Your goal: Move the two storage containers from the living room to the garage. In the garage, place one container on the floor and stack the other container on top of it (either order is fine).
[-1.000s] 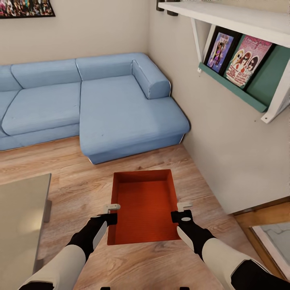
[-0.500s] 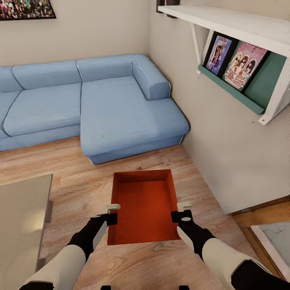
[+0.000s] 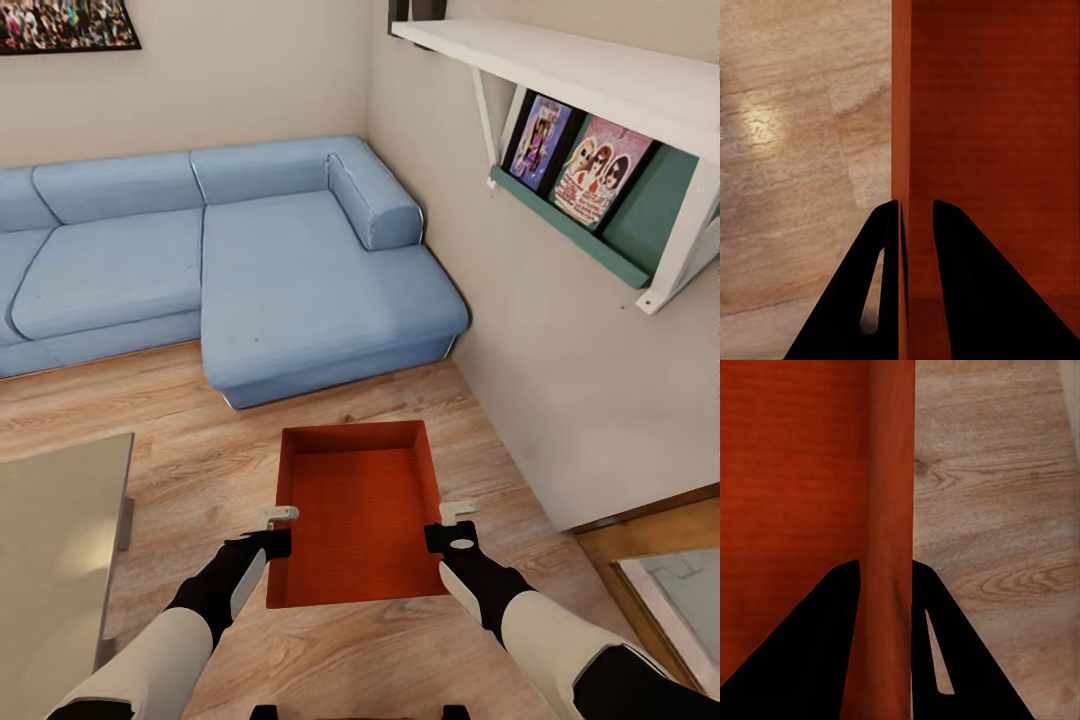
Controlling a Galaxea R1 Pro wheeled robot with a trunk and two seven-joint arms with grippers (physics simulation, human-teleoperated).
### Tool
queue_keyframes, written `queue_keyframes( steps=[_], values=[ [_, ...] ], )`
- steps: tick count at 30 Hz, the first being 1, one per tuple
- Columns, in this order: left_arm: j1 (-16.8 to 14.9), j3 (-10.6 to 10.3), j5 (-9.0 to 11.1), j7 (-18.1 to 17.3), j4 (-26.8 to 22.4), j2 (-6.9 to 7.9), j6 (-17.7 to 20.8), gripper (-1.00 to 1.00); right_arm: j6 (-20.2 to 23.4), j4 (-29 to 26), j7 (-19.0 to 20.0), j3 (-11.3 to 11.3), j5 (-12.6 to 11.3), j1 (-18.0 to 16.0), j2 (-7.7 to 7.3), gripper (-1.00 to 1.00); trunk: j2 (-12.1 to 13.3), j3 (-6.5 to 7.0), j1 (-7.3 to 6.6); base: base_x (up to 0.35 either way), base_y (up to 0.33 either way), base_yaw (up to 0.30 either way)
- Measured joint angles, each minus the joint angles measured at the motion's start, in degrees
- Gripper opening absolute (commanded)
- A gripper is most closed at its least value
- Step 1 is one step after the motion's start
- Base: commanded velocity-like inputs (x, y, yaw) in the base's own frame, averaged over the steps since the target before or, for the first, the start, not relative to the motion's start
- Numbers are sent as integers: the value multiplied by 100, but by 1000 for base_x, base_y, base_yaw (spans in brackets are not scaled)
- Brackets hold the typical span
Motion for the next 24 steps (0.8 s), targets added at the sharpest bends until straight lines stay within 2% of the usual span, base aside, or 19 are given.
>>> queue_keyframes(
  steps=[24],
  values=[
    [1,0,1,1,0,2,-4,-100,-2,10,0,-26,42,-1,10,-100,964,432,-528,0,0,0]
  ],
)
